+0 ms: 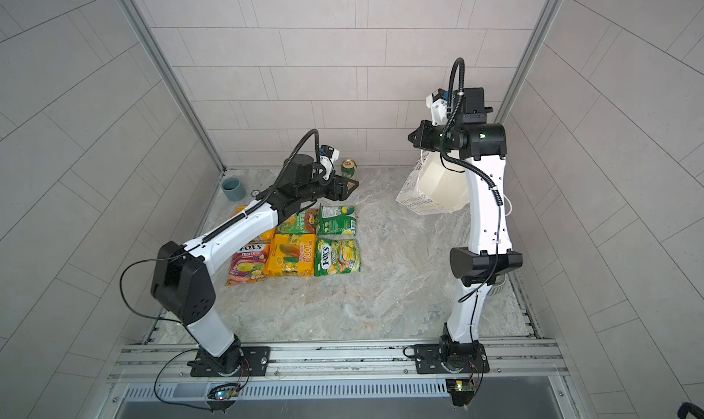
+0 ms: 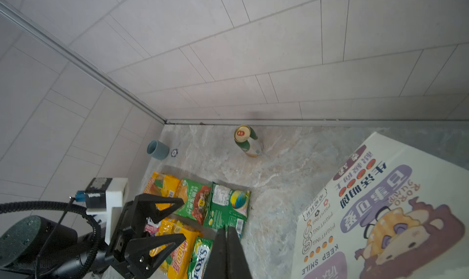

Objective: Take the snacks out of the paper bag

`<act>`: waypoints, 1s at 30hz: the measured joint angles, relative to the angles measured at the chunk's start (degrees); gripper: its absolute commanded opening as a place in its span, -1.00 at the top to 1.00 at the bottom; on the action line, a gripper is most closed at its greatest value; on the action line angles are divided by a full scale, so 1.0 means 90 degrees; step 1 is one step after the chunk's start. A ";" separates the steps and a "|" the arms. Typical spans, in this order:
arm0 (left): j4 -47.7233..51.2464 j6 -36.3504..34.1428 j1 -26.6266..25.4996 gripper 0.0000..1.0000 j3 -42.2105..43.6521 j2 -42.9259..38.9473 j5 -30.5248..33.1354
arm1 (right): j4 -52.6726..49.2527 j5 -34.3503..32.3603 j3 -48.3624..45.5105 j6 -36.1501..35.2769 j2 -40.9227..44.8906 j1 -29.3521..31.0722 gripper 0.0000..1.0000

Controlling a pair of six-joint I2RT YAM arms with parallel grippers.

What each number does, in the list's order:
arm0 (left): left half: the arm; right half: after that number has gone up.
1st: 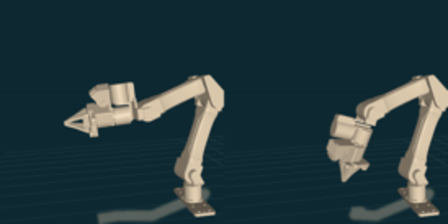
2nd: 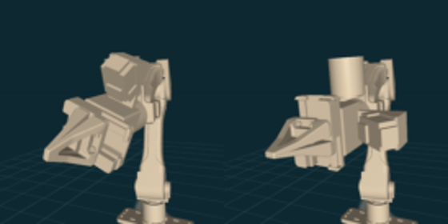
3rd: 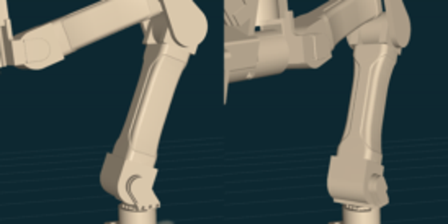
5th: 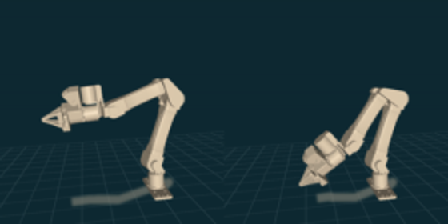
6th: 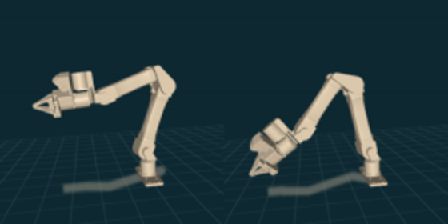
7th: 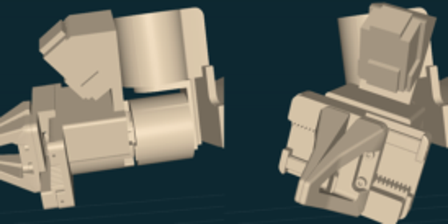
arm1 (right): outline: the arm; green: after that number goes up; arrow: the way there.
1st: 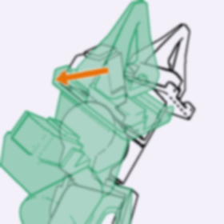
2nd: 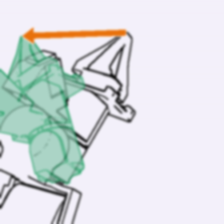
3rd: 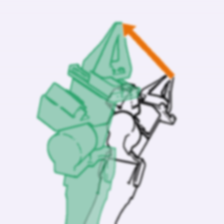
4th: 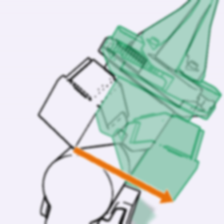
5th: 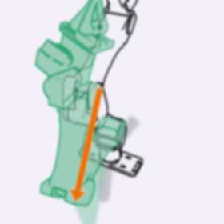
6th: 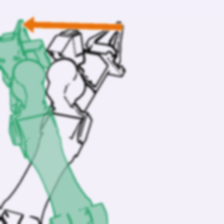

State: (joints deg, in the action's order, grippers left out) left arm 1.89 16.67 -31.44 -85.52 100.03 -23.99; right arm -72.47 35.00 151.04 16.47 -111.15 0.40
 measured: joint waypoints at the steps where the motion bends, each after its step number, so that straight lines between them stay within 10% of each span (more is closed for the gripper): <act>1: -0.0002 -0.0017 -0.0058 -0.47 -0.0075 0.0126 -0.0022 | -0.0185 -0.0024 -0.0012 -0.0126 0.0000 0.0046 0.93; 30: -0.0338 -0.0017 -0.0369 -0.23 -0.0248 0.1902 -0.0053 | -0.0216 -0.1013 -0.0947 -0.0469 -0.0124 0.1899 0.75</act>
State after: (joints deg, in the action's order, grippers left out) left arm -1.15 16.51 -34.76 -87.74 117.14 -24.47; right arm -74.41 25.89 142.52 12.25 -112.27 17.50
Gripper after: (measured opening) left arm 0.619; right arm 0.120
